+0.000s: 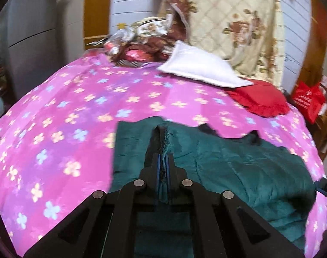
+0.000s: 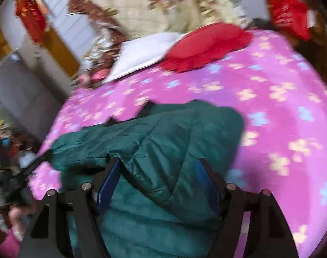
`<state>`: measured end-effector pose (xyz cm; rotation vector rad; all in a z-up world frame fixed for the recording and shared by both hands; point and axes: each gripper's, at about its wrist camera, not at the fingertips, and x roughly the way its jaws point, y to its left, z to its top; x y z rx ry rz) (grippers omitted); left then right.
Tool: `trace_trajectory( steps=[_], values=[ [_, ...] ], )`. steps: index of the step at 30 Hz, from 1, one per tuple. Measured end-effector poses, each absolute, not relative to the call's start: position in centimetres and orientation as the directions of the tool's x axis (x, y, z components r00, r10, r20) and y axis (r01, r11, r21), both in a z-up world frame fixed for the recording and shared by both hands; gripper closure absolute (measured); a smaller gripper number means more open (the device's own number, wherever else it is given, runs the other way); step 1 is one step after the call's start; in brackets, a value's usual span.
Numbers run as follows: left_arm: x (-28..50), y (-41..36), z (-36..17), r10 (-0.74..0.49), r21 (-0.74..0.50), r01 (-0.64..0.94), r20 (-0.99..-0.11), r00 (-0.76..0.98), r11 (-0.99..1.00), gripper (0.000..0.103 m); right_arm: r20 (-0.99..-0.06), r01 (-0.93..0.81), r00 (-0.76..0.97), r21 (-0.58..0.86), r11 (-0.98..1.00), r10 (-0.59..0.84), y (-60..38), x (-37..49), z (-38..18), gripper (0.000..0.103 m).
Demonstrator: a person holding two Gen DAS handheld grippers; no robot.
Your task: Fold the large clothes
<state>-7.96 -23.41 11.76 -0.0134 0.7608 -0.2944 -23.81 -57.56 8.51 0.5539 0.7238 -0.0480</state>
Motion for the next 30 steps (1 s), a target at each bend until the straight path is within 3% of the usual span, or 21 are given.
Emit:
trace_trajectory(
  steps=[3, 7, 13, 22, 30],
  values=[
    [-7.0, -21.2, 10.4, -0.245, -0.128, 0.219, -0.693, 0.678, 0.967, 0.103, -0.619, 0.119, 0.738, 0.512, 0.851, 0.269, -56.4, -23.1, 8.3, 0.028],
    [-6.7, -20.5, 9.0, -0.235, -0.121, 0.213, -0.711, 0.663, 0.969, 0.103, -0.656, 0.081, 0.708, 0.444, 0.892, 0.262, -55.6, -23.6, 8.8, 0.028],
    [-7.2, -21.3, 8.4, -0.210, -0.080, 0.219, -0.709, 0.673, 0.972, 0.103, -0.728, 0.242, 0.682, 0.308, 0.920, 0.064, -56.1, -22.1, 7.6, 0.028],
    [-7.0, -22.0, 7.3, -0.185, -0.041, 0.227, -0.725, 0.664, 0.973, 0.103, -0.777, 0.282, 0.613, 0.044, 0.958, -0.145, -53.1, -16.2, 4.6, 0.028],
    [-6.7, -22.9, 6.4, -0.164, -0.019, 0.224, -0.742, 0.650, 0.975, 0.103, -0.791, 0.334, 0.593, 0.072, 0.940, -0.150, -54.0, -13.7, 2.8, 0.025]
  ],
)
